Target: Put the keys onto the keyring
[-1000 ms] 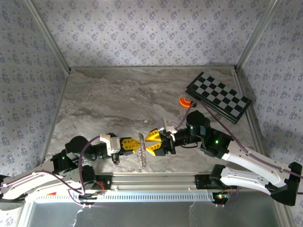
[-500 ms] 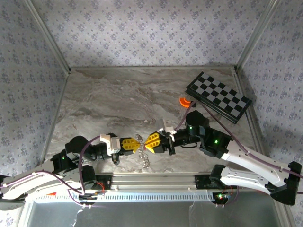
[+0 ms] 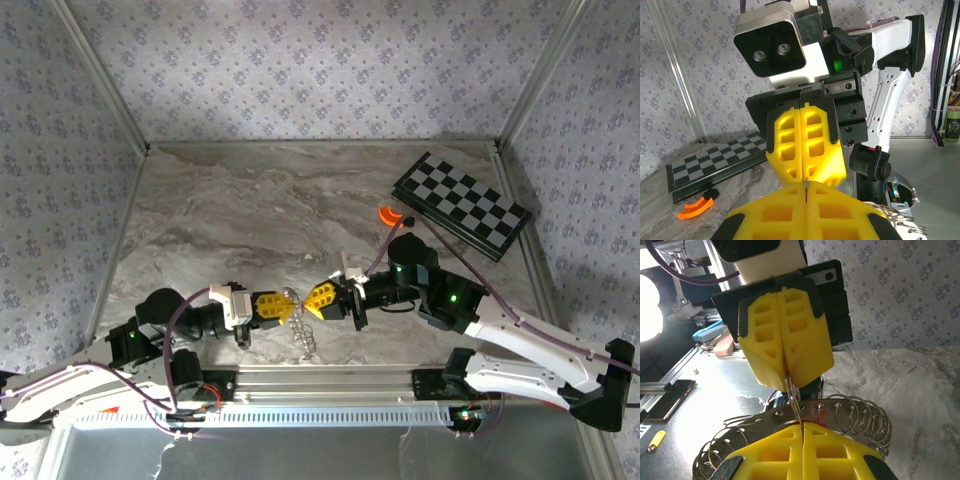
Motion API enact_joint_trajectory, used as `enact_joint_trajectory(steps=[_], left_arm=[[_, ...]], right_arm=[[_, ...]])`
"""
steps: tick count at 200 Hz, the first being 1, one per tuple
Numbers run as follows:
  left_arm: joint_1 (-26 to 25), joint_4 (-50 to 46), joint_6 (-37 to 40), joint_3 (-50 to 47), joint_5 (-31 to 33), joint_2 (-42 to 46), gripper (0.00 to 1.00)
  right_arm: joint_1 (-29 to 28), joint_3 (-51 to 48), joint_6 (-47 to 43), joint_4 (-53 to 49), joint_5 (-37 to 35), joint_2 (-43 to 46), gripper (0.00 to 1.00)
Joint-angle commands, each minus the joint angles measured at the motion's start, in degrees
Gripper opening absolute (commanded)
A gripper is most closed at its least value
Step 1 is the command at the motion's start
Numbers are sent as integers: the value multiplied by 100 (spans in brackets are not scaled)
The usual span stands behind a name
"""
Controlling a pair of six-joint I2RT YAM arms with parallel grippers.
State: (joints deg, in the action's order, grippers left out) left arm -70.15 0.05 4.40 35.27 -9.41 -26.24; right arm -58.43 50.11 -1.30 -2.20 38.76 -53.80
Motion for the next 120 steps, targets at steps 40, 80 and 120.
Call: enact_joint_trajectory(steps=[40, 80, 120], left_arm=[[-29, 413, -53, 42, 48, 106, 0], [-33, 555, -53, 15, 180, 72, 0], [-32, 679, -113, 7, 88, -6, 0]], right_arm=[[-36, 175, -260, -468, -370, 3, 0], [-64, 144, -441, -736, -638, 30, 0], [-107, 97, -563, -778, -800, 30, 0]])
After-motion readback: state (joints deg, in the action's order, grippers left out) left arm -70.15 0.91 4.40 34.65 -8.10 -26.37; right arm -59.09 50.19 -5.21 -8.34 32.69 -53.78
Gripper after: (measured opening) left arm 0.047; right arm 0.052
